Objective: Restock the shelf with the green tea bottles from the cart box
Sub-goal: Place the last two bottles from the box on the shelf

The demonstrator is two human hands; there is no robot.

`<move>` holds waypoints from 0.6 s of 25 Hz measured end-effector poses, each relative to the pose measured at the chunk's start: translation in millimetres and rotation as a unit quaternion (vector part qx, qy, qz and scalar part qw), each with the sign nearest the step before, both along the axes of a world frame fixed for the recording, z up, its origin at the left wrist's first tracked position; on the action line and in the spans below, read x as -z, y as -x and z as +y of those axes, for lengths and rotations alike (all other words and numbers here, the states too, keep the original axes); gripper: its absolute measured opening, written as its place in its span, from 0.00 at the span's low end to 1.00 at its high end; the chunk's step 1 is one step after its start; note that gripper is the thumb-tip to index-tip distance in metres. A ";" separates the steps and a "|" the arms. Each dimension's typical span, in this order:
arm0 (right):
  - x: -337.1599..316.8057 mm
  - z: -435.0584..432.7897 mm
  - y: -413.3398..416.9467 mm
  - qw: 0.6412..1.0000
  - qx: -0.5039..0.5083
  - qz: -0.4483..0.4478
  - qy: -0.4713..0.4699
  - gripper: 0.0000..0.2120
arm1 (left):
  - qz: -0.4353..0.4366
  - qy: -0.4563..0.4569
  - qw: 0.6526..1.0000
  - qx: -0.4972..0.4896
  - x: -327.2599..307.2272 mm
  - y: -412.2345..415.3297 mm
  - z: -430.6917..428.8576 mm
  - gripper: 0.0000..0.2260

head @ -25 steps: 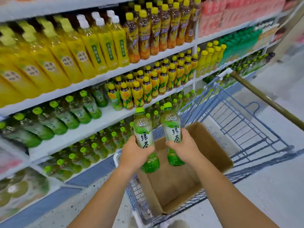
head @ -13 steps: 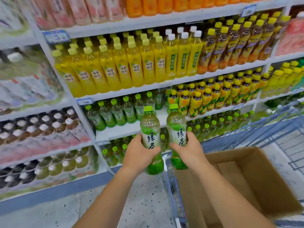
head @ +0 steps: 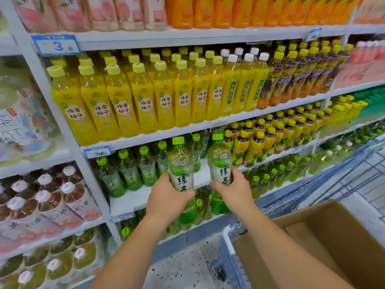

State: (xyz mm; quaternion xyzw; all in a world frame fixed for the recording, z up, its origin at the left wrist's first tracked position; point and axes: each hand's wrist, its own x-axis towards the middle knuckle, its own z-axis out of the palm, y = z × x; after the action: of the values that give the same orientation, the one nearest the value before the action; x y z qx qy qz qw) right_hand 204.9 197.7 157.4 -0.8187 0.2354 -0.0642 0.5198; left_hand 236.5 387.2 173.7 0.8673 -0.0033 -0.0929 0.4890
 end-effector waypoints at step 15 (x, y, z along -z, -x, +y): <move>187.2 -51.5 -149.6 0.977 0.035 -0.123 0.171 0.24 | -0.215 0.006 0.976 -0.029 191.0 -120.6 -48.8 0.12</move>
State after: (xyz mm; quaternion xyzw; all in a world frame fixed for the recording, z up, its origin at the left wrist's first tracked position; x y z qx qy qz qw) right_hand 354.6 146.2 -29.8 -0.8725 0.1840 -0.2215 0.3947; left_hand 357.0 338.4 -17.2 0.8636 -0.0841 0.1103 0.4847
